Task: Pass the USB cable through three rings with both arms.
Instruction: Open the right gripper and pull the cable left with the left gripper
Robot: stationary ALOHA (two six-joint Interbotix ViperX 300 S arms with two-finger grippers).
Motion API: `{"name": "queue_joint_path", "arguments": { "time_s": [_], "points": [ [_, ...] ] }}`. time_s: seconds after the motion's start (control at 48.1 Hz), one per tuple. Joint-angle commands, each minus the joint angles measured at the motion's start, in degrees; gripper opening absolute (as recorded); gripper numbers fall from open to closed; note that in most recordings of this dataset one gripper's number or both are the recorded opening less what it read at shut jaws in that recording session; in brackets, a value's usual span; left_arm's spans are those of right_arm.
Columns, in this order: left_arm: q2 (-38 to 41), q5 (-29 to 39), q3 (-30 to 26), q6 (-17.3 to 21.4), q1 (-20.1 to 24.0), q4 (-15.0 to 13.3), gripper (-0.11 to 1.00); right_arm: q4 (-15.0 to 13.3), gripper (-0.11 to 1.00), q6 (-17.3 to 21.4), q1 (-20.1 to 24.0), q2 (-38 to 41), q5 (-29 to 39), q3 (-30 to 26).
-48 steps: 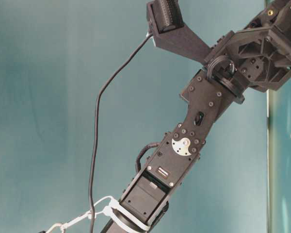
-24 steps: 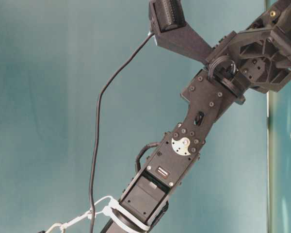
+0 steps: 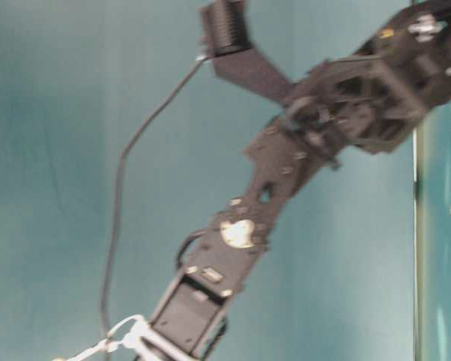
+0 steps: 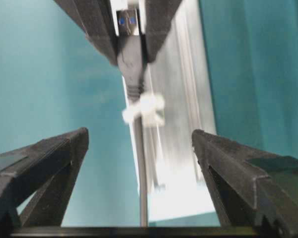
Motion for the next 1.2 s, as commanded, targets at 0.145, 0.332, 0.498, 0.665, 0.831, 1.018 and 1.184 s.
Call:
{"name": "queue_joint_path", "arguments": {
  "time_s": [0.145, 0.332, 0.498, 0.665, 0.831, 1.018, 1.184],
  "points": [
    [-5.10, 3.96, 0.00, 0.09, -0.70, 0.00, 0.22, -0.18, 0.84, 0.44, 0.00, 0.53, -1.85, -2.02],
    [-6.59, 4.48, 1.23, 0.09, -1.05, 0.00, 0.22, -0.26, 0.81, 0.44, -0.18, 3.43, -5.71, -3.08],
    [-6.68, 4.66, 1.32, -0.09, -1.05, 0.00, 0.22, -0.18, 0.77, 0.53, -0.53, 7.21, -9.32, -3.60],
    [-6.77, 4.75, 1.41, -0.44, -1.05, 0.00, 0.22, -0.18, 0.77, 0.53, -1.14, 9.40, -11.87, -4.39],
    [-6.86, 4.75, 1.67, -0.44, -0.97, 0.09, 0.22, -0.26, 0.77, 0.44, -1.76, 9.05, -11.87, -4.22],
    [-7.29, 4.75, 2.99, -0.88, -0.79, 0.00, 0.22, -0.18, 0.76, 0.53, -1.76, 8.70, -12.13, -4.04],
    [-7.38, 4.75, 3.25, -4.57, -0.53, 0.09, 0.22, -0.18, 0.66, 0.53, -1.76, 8.70, -12.39, -4.22]
  ]
}}
